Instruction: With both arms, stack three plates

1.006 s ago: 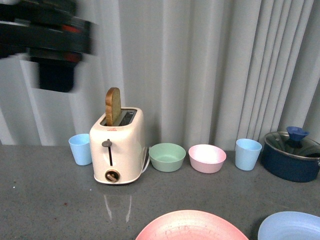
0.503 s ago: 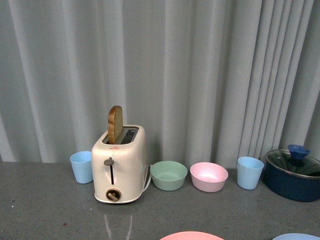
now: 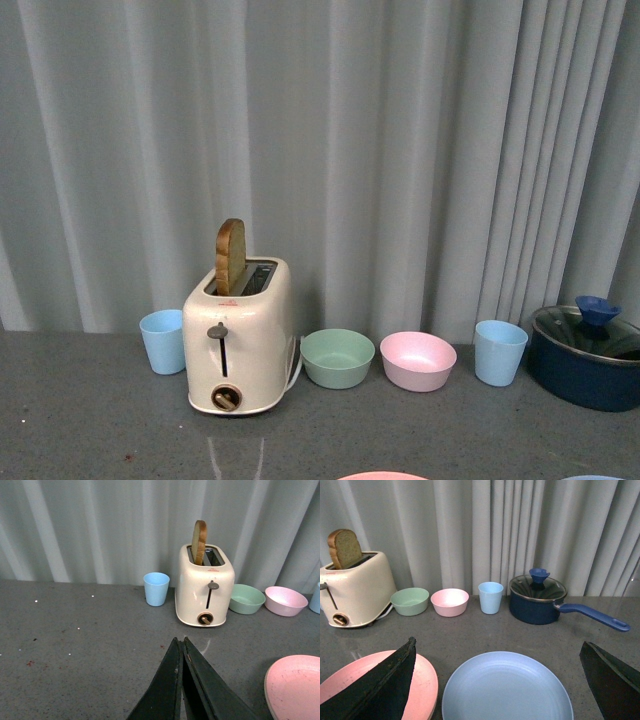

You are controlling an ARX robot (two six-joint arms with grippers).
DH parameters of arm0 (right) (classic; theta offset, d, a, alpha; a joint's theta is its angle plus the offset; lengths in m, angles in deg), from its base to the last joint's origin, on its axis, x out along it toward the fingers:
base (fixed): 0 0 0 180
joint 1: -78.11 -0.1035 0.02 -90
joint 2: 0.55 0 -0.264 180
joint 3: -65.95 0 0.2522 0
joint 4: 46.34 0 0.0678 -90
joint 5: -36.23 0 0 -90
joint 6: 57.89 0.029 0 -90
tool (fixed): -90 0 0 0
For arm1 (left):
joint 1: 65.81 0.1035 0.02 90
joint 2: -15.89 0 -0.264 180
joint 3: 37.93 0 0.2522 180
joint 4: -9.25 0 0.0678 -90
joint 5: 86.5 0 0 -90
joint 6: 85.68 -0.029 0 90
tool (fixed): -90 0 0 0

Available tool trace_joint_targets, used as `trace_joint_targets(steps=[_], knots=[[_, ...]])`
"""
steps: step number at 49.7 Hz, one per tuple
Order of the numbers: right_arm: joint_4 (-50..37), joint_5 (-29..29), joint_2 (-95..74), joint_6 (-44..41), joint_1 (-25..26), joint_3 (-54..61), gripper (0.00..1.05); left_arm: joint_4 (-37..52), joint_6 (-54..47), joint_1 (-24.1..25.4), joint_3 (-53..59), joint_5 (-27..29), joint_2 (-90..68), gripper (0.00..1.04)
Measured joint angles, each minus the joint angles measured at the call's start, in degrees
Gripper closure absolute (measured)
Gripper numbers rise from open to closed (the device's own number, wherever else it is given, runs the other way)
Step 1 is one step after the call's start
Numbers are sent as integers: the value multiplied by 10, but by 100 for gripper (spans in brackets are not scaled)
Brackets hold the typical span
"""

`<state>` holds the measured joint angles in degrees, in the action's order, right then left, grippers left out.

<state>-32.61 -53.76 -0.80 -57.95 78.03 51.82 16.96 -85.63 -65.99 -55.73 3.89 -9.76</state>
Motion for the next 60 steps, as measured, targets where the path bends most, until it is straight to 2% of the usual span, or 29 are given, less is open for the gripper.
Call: trace_joint_targets(steps=[43,48,60], knots=[[0,-1,0,0,0,0,7,-112,0,1,25,-3,155,101],[0,-1,0,0,0,0,7,-205,0,1,24,-4,229,101],[0,-1,0,0,0,0,7,-214,0,1,24,-4,254,101]])
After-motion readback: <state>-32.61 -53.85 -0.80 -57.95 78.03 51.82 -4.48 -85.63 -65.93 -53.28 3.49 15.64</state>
